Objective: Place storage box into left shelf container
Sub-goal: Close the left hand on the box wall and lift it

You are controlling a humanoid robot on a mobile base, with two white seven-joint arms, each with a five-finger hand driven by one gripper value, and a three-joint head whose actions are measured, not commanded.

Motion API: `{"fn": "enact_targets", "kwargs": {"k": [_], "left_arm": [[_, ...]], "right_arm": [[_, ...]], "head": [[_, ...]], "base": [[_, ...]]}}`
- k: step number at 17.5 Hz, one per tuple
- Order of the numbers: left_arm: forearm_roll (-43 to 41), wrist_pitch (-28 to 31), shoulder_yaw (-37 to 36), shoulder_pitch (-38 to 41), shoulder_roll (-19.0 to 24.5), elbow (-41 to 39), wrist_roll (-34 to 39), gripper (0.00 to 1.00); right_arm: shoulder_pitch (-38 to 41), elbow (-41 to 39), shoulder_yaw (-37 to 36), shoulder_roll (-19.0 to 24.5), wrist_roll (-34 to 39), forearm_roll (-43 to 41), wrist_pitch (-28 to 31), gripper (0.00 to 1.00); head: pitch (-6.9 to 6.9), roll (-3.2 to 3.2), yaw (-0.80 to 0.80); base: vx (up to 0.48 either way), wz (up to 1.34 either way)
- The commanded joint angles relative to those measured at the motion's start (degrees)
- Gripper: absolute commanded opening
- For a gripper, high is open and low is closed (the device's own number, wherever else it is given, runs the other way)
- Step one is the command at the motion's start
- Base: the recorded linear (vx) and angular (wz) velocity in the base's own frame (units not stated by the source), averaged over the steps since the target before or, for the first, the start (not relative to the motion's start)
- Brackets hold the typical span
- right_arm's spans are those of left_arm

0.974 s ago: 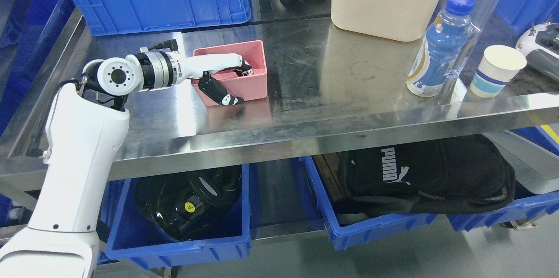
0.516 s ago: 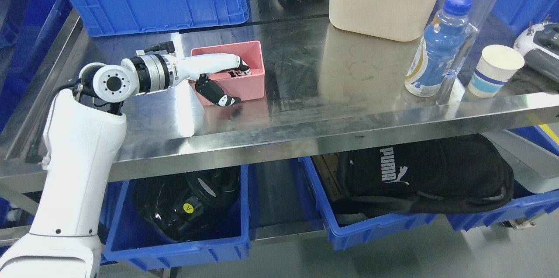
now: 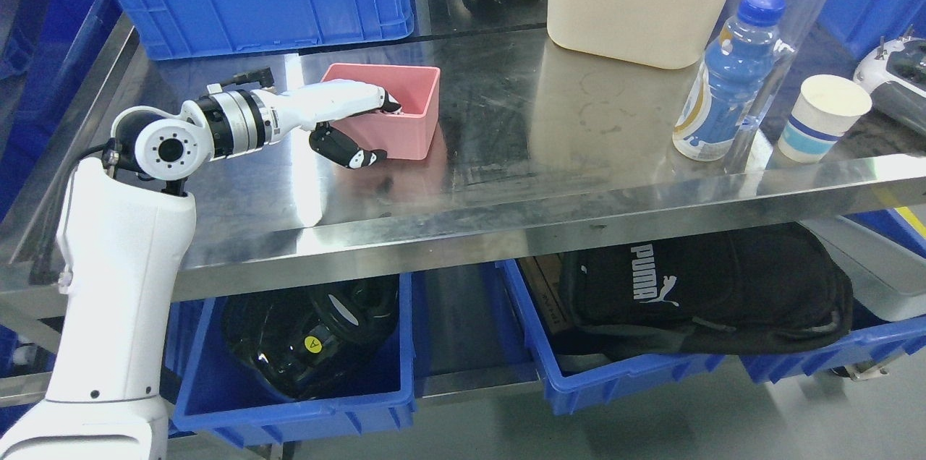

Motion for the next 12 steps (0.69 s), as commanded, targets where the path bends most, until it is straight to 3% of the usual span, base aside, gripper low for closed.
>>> {"fn": "enact_targets", "kwargs": {"k": [1,12], "left_arm": [[-0.7,-2.9,6.3,0.6,0.0,-4.7,0.5,0.00],[-0.6,-10.3,11.3,2.6,0.9,-8.0,1.1,0.00]], "right_arm": [[0.0,0.0,0.0,-1.0,19.6,0.4,0.0,1.00],[0.0,0.0,0.0,-1.0,19.6,0.4,0.0,1.00]], "head": [[0.00,0.00,0.00],[0.00,0.00,0.00]], "base": [[0.000,0.00],[0.000,0.00]]}}
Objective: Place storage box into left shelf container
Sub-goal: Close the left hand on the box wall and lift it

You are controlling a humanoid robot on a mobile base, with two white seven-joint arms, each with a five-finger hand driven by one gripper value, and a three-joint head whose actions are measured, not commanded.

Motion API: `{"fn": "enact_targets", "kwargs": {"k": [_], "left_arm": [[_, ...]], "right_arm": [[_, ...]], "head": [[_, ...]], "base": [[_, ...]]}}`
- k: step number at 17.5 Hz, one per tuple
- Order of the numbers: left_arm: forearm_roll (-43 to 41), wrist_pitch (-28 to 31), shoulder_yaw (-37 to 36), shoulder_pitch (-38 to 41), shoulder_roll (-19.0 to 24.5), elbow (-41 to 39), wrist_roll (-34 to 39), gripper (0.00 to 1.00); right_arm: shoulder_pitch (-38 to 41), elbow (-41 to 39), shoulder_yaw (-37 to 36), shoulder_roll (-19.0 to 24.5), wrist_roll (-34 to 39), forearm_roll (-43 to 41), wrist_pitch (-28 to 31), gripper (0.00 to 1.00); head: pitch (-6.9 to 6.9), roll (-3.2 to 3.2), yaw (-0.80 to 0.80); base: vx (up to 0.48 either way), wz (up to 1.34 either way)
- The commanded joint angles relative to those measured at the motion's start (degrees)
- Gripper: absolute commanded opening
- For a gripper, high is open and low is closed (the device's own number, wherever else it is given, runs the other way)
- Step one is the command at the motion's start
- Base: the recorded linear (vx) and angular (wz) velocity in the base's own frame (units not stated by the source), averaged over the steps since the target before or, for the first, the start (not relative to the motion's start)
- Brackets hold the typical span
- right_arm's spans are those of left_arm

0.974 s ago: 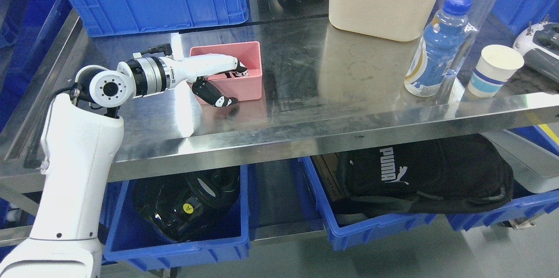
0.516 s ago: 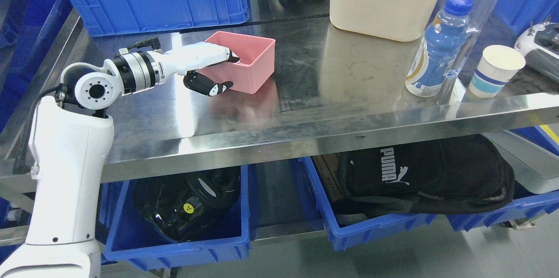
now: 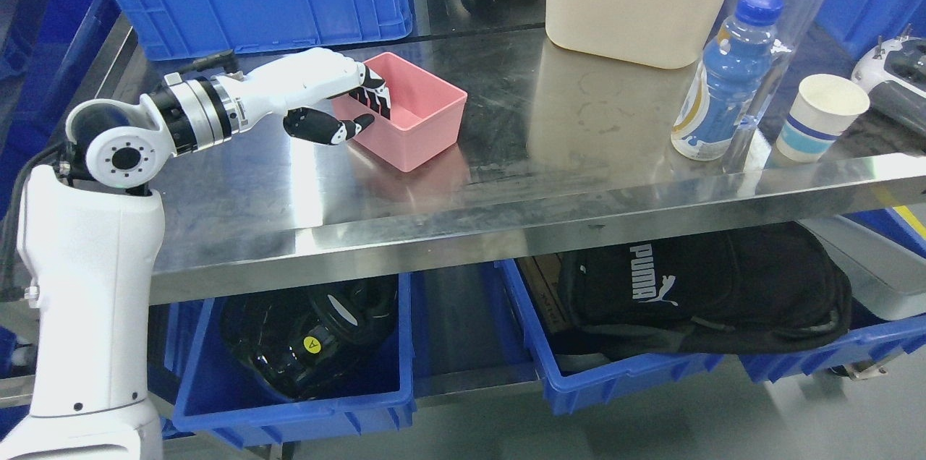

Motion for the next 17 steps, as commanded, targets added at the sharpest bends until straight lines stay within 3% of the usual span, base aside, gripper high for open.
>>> {"fn": "enact_targets", "kwargs": {"k": [1,17], "left_arm": [[-0.1,-1.4,5.1,1.5,0.4,-3.4,0.3,0.00],[0.0,-8.9,13.2,0.7,-1.4,-8.9,1.5,0.00]], "right_arm": [[0.0,0.0,0.0,-1.0,19.6,0.4,0.0,1.00],[0.0,0.0,0.0,-1.0,19.6,0.4,0.0,1.00]], "head": [[0.00,0.00,0.00],[0.00,0.00,0.00]], "base": [[0.000,0.00],[0.000,0.00]]}}
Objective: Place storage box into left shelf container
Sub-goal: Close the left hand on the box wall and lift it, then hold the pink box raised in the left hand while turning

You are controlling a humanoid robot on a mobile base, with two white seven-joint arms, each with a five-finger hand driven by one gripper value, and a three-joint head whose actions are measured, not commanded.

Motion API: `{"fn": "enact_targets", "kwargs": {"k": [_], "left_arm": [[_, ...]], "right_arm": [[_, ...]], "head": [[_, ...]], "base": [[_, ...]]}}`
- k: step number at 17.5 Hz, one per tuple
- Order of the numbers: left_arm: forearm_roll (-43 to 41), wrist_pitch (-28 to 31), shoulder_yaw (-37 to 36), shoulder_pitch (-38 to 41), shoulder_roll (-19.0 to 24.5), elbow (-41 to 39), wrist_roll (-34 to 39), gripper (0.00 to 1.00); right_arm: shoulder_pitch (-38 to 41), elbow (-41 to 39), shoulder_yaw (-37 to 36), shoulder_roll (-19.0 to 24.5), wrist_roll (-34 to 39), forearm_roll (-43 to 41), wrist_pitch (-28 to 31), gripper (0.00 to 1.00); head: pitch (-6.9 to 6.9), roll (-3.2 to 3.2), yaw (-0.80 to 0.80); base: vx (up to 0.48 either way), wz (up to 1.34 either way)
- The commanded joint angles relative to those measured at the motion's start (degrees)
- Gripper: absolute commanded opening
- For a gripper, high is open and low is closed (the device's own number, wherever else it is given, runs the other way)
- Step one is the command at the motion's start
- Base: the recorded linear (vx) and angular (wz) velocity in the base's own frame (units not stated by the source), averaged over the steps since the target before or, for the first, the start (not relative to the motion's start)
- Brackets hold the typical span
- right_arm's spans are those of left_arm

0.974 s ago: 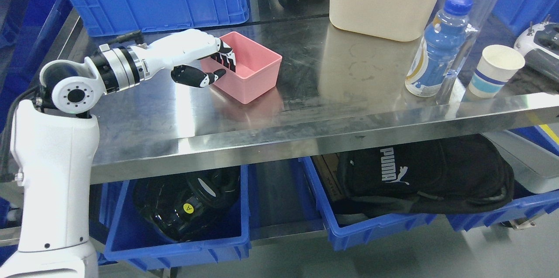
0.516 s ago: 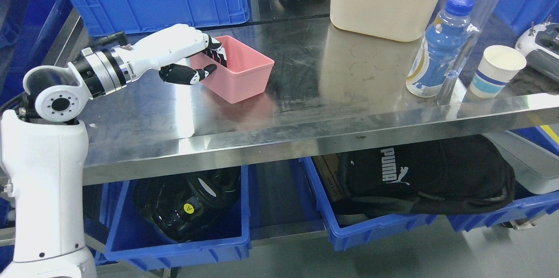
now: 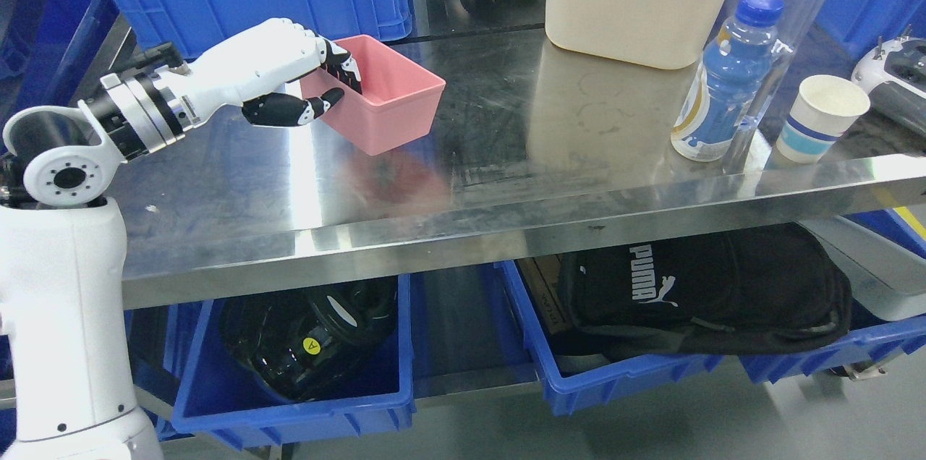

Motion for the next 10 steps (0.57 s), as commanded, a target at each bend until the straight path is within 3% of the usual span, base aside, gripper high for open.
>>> {"fn": "enact_targets", "kwargs": {"k": [1,10], "left_arm": [[0.0,-2.2,6.0,-1.5,-1.1,-3.8,0.1,0.00],[0.3,-3.2,14.1,-1.0,-3.7,-6.5,0.3,0.00]], "right_arm": [[0.0,0.0,0.0,-1.0,19.6,0.4,0.0,1.00],[0.0,0.0,0.0,-1.0,19.6,0.4,0.0,1.00]], "head": [[0.00,0.00,0.00],[0.00,0.00,0.00]], "base": [[0.000,0.00],[-0.039,0.00]]}}
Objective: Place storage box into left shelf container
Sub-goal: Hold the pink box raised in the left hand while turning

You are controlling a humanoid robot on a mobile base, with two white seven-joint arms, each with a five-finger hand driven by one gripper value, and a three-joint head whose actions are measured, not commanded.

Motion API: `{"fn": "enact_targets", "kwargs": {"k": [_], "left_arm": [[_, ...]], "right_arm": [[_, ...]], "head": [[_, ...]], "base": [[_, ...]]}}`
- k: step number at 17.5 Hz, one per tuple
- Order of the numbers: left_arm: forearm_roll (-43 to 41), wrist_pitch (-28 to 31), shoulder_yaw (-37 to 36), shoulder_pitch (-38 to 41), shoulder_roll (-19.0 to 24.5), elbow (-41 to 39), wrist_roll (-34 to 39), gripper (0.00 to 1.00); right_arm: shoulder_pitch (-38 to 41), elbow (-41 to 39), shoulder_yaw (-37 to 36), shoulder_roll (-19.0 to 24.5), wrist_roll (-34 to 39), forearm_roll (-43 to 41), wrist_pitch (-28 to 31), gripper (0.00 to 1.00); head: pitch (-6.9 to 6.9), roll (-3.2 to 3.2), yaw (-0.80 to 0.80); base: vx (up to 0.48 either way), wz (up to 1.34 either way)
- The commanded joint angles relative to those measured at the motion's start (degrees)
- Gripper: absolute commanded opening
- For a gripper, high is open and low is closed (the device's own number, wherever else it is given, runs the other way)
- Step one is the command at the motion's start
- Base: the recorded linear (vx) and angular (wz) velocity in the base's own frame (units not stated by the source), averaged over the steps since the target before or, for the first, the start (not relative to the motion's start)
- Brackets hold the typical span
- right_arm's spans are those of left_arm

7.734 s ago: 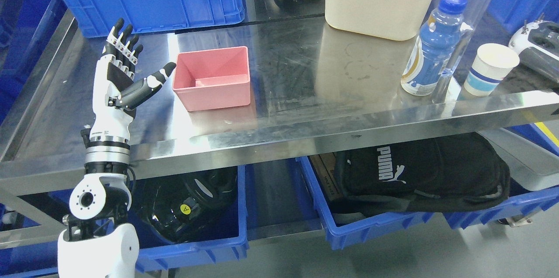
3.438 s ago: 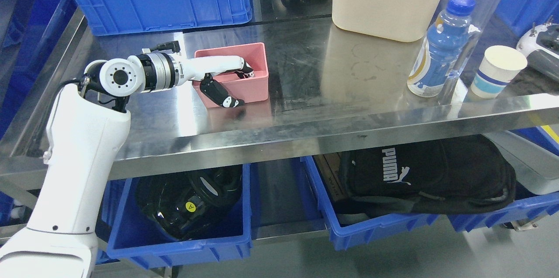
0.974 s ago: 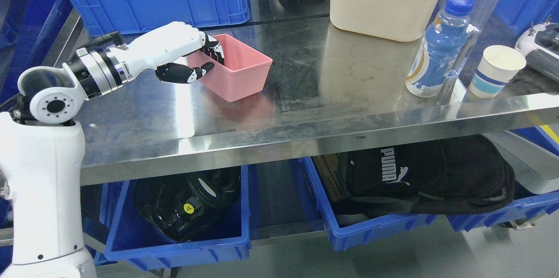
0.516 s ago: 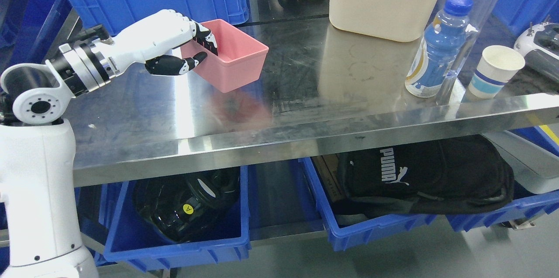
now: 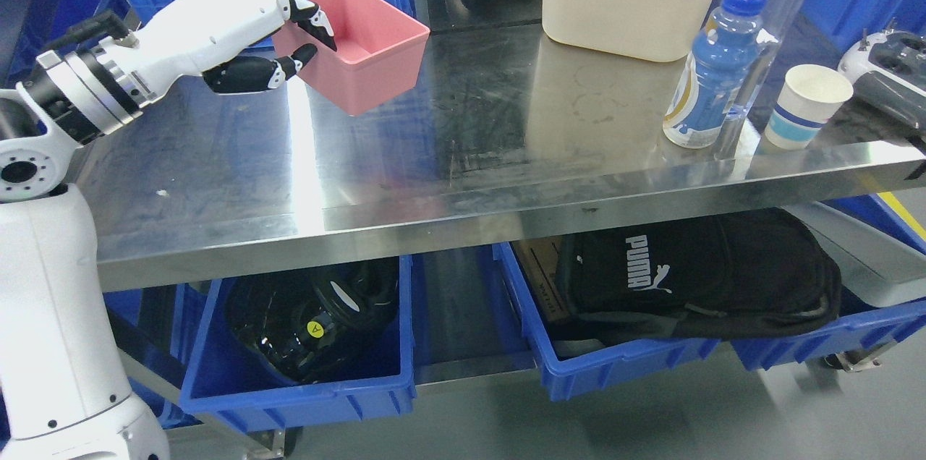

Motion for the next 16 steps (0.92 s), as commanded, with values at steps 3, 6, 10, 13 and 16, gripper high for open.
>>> {"fn": "enact_targets", "kwargs": {"k": [3,6,10,13,16], "left_arm": [[0.2,0.0,9.1,0.8,-2.5,-3.7,0.0,0.00],[0.2,0.0,9.5,1.9,-3.5,-4.7,0.0,0.00],[0.2,0.0,10.3,2.5,-4.4,-5.3,0.0,0.00],[0.2,0.0,10.6,2.5,-4.6,-5.4,0.0,0.00],[0.1,0.0,10.5,2.5,-5.0,-5.4,0.0,0.00]], "right_arm": [[0.0,0.0,0.0,-1.0,19.6,0.4,0.0,1.00],[0.0,0.0,0.0,-1.0,19.6,0.4,0.0,1.00],[0.0,0.0,0.0,-1.0,19.6,0.4,0.0,1.00],[0.0,0.0,0.0,-1.0,19.6,0.4,0.0,1.00],[0.0,0.0,0.0,-1.0,19.6,0.4,0.0,1.00]], "head": [[0.00,0.00,0.00],[0.00,0.00,0.00],[0.00,0.00,0.00],[0.00,0.00,0.00],[0.01,0.00,0.00]], "base": [[-0.162,0.01],[-0.264,0.06],[-0.281,0.28],[-0.252,0.62],[-0.225,1.01]]}}
